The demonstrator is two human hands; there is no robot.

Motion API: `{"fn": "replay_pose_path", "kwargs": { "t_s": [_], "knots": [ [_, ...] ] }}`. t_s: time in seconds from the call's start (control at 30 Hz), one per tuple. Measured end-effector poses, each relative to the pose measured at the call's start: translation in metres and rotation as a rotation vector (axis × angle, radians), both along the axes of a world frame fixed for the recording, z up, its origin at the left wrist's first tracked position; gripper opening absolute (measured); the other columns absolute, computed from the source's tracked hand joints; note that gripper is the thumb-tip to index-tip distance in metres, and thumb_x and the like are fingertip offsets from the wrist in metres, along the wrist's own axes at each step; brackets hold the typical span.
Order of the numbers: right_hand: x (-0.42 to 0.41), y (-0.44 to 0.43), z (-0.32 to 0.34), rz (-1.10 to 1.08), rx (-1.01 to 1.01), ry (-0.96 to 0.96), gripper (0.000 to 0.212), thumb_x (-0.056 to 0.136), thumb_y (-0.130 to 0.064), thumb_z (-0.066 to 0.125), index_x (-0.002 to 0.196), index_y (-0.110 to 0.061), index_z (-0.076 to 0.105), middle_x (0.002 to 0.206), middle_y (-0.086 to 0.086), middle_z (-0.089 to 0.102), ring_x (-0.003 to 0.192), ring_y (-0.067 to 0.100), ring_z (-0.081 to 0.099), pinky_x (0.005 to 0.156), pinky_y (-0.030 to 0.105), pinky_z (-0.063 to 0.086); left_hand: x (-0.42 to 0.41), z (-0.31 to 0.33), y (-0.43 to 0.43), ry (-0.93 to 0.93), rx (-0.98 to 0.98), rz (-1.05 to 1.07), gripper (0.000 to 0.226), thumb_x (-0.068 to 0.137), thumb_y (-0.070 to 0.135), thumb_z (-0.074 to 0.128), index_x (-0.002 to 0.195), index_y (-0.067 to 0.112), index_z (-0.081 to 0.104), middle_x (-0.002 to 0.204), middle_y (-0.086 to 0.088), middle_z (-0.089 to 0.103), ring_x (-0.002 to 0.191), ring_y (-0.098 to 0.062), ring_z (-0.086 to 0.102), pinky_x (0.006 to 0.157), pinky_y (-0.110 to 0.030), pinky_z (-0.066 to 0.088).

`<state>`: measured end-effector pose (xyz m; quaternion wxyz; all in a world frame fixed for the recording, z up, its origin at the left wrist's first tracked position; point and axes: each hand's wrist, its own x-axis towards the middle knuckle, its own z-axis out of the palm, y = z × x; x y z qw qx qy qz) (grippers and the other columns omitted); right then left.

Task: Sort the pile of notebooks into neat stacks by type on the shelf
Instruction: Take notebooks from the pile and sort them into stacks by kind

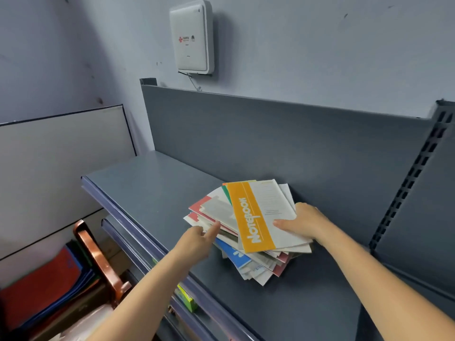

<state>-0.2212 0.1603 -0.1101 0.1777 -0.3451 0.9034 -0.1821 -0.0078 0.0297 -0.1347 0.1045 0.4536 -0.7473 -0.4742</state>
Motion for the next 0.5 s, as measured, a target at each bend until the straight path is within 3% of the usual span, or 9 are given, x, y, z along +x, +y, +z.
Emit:
{"fn": "replay_pose_path", "kwargs": {
  "t_s": [0.1,0.23,0.4,0.5],
  "knots": [
    [-0.005,-0.010,0.005,0.016,0.051,-0.031,0.050,0.076,-0.046,0.072,0.113,-0.014,0.060,0.117,0.000,0.063,0.111,0.021,0.057,0.094,0.038,0.049,-0.013,-0.001,-0.020,0.045,0.145,0.044,0.053,0.094,0.052,0.049,0.119,0.005,0.055,0.112,-0.011,0.060,0.103,-0.027,0.060,0.095,-0.039,0.053],
    [-0.007,-0.026,0.010,0.005,0.062,-0.147,0.049,0.075,-0.031,0.077,0.114,-0.015,0.052,0.114,0.000,0.059,0.105,0.019,0.058,0.093,0.041,0.050,-0.017,-0.006,-0.040,0.013,0.215,-0.015,0.058,0.087,0.063,0.050,0.117,0.014,0.053,0.118,-0.005,0.058,0.108,-0.025,0.058,0.095,-0.037,0.053],
    [-0.005,-0.051,0.019,0.005,0.152,-0.251,0.041,0.078,-0.010,0.070,0.114,-0.016,0.050,0.120,0.002,0.058,0.112,0.021,0.054,0.099,0.044,0.045,-0.018,-0.016,-0.058,0.110,0.298,-0.122,0.070,0.075,0.072,0.056,0.126,0.024,0.050,0.126,-0.001,0.056,0.106,-0.020,0.060,0.089,-0.036,0.056],
    [-0.003,-0.052,0.025,-0.006,0.178,-0.318,0.046,0.073,-0.017,0.069,0.115,-0.017,0.051,0.120,0.002,0.058,0.111,0.021,0.055,0.098,0.044,0.046,-0.021,-0.023,-0.051,0.239,0.381,-0.086,0.075,0.067,0.069,0.065,0.126,0.028,0.044,0.134,-0.003,0.049,0.105,-0.019,0.061,0.072,-0.029,0.059]
  ]
}}
